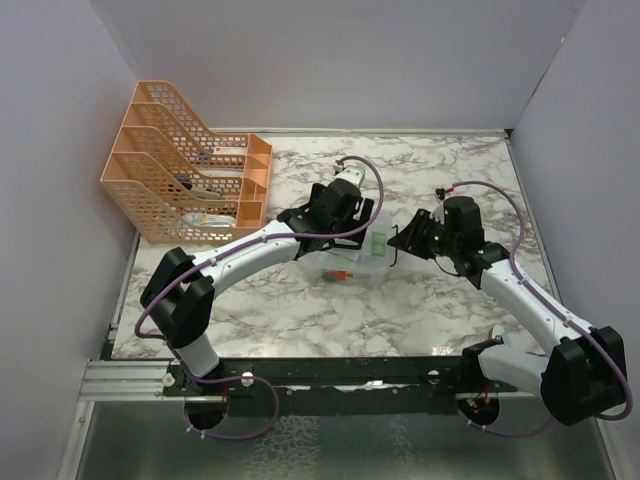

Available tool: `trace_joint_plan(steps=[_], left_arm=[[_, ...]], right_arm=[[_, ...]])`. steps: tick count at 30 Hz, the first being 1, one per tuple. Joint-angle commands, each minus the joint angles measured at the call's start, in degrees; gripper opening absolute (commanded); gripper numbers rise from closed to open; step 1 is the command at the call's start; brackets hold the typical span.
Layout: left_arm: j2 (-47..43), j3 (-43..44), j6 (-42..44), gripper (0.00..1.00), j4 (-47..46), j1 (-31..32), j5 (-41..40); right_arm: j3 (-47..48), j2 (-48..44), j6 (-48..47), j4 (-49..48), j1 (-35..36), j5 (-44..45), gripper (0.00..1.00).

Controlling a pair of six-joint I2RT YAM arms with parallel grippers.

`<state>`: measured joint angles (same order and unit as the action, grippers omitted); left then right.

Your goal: Organize the medicine kit

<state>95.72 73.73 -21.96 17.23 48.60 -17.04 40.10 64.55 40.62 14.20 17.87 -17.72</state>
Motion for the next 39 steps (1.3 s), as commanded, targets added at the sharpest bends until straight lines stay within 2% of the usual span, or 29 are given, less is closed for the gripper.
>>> trace_joint_plan(steps=[1,6,12,14,20,26,29,33,35,39], left_arm=[[5.50,-3.87,-3.79,0.94,12.60,0.09,5.65],[5.73,-3.84,-4.14,0.94,12.53,0.09,5.94],[5.72,-3.80,-4.43,0.93,12.58,0.10,5.96],[5.35,-3.51,-4.45,0.93,12.68,0.10,5.96],[2.44,0.24,-3.84,0.94,13.96,-0.99,7.17],[-2.63,6.87,-2.81,0.98,14.68,-4.38,9.53],[-5.51,7.67,-3.26,0.99,14.52,-6.84,9.97],[-9.66,4.31,-4.51,0.99,12.55,-11.73,8.82],[-12.57,-0.36,-6.92,0.99,10.95,-15.07,9.57],[-16.91,-9.50,-10.42,0.99,4.05,-20.44,18.96]], right_arm=[[3.44,1.42,-1.34,2.83,3.01,4.86,0.24],[5.07,1.73,-1.07,4.30,4.75,7.22,0.18],[5.94,1.25,-1.08,3.93,5.24,5.69,0.19],[6.72,0.93,-1.15,5.09,5.19,7.02,0.23],[10.73,0.22,-4.98,11.26,5.20,12.53,0.45],[15.35,0.74,-9.96,15.24,5.34,15.14,0.53],[18.80,3.24,-12.53,16.73,6.92,15.72,0.62],[24.49,8.67,-14.17,18.83,13.17,20.54,0.63],[26.87,11.65,-14.44,19.27,16.36,22.93,0.63],[32.06,18.54,-15.36,20.65,22.50,27.84,0.61]])
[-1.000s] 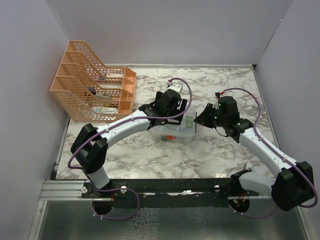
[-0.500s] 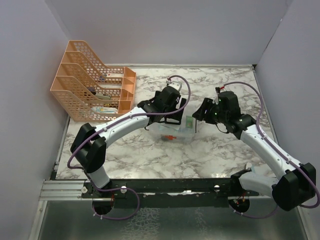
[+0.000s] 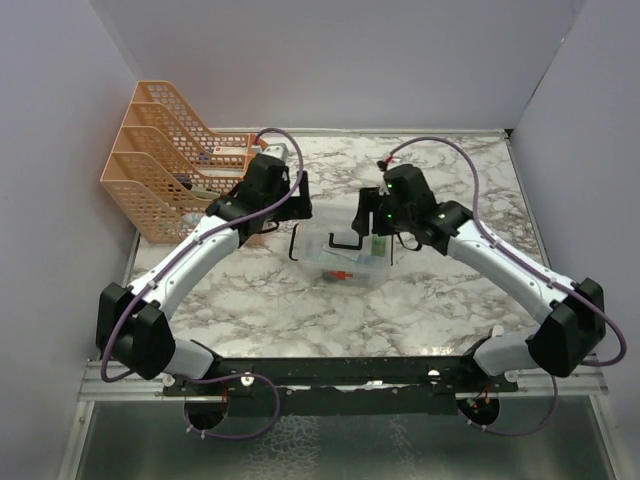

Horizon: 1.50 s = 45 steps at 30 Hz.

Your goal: Organize the medicine kit

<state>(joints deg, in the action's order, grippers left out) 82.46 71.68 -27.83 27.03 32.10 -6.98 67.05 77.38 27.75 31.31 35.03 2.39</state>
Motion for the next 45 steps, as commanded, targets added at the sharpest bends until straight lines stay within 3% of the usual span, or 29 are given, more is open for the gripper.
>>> trace_joint_plan(steps=[1,8,20,25,28,36,45], left_arm=[[-4.58,-9.55,-5.18,0.99,-7.72,-4.62,11.33],[-6.06,-21.01,-13.65,0.99,-16.79,-10.89,24.19],[-3.35,-29.08,-23.05,0.99,-24.34,-14.84,34.25],[-3.37,-36.40,-35.13,0.99,-37.62,-15.22,38.40],[-3.28,-37.39,-38.19,0.99,-40.57,-15.24,39.06],[-3.45,-38.21,-41.57,0.98,-43.72,-15.25,41.59],[-5.18,-37.20,-35.40,0.79,-39.12,-15.54,39.81]], right_arm=[[6.78,7.58,-2.72,4.37,7.09,9.44,0.61],[12.58,15.63,-2.79,8.08,13.09,17.59,0.62],[8.36,17.29,-1.49,7.30,13.76,16.40,0.62],[6.87,17.10,-0.26,6.18,13.77,15.32,0.62],[6.47,16.86,0.18,6.00,13.82,15.18,0.62],[6.10,16.38,0.64,5.60,13.77,15.25,0.62],[5.89,17.26,0.55,5.84,13.81,14.58,0.61]])
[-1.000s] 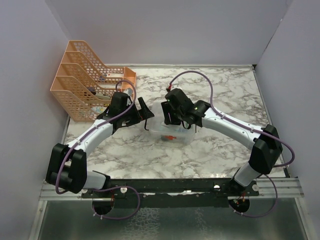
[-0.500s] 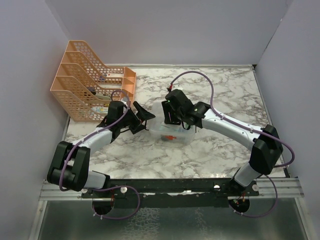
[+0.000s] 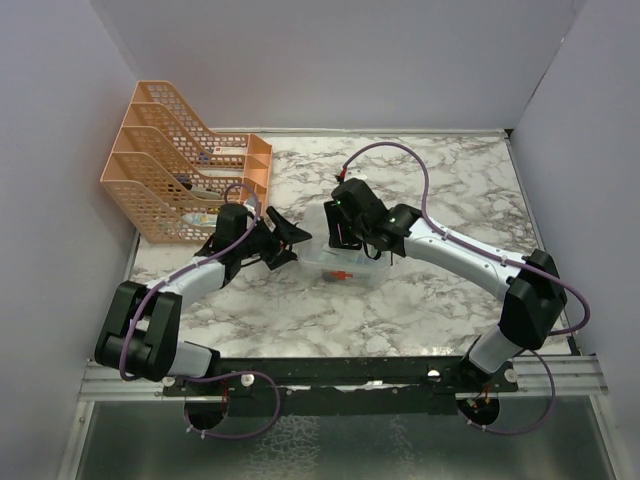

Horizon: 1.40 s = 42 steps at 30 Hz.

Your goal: Organize the medicine kit

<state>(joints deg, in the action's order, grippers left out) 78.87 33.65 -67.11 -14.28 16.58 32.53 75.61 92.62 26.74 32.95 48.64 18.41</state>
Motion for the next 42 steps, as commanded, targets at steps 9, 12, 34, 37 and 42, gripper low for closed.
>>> trace_joint_plan(steps=[9,12,34,37,42], left_arm=[[-1.30,5.09,12.93,0.67,9.93,0.00,1.24],[-1.59,6.82,15.69,0.64,12.77,0.00,1.43],[-3.66,12.82,27.01,0.58,26.18,1.58,2.82],[-3.88,13.35,27.44,0.57,26.89,2.50,2.59],[-4.12,14.75,28.64,0.53,29.47,3.68,-0.28]], right_arm=[[-3.12,1.95,1.73,3.70,0.16,-1.71,0.61],[-3.19,1.95,1.73,3.61,0.18,-1.75,0.61],[-3.35,2.50,2.43,3.53,0.14,-2.18,0.61],[-3.33,2.60,2.55,3.61,0.14,-2.25,0.61],[-3.45,2.67,2.72,3.59,0.14,-2.38,0.61]])
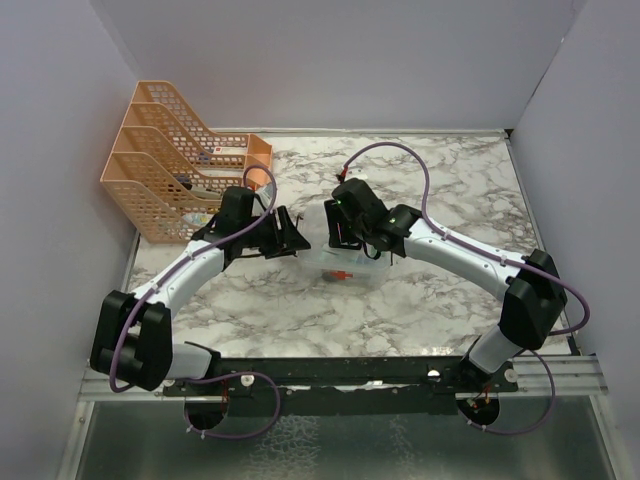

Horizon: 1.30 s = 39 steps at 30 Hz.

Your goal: Organize the medicine kit

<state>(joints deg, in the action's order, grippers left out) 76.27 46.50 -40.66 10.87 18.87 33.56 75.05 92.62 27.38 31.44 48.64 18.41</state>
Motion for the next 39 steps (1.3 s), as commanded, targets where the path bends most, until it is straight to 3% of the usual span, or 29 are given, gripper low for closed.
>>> trace_joint_plan(steps=[1,17,23,30,35,39], left_arm=[[-1.62,2.34,2.67,0.52,5.20,1.61,-2.51],[-0.49,4.64,5.72,0.39,10.56,6.09,-11.03],[0.29,10.37,9.40,0.63,15.31,6.17,-15.98],[-2.41,19.96,14.47,0.93,20.89,6.00,-24.26],[-7.90,19.52,17.57,0.99,21.24,6.05,-27.68],[-10.91,16.35,18.30,0.99,21.23,6.02,-24.37]], right_arm=[[-2.81,2.72,2.08,5.06,0.14,-2.38,0.61],[-2.65,2.74,2.41,4.86,0.14,-2.49,0.60],[1.13,0.49,2.35,5.31,0.14,-2.61,0.61],[6.29,-5.53,2.02,7.11,0.05,3.46,0.65],[-0.65,-15.15,2.61,7.37,0.05,8.62,0.70],[-8.10,-22.58,7.01,10.68,-0.04,9.53,0.71]])
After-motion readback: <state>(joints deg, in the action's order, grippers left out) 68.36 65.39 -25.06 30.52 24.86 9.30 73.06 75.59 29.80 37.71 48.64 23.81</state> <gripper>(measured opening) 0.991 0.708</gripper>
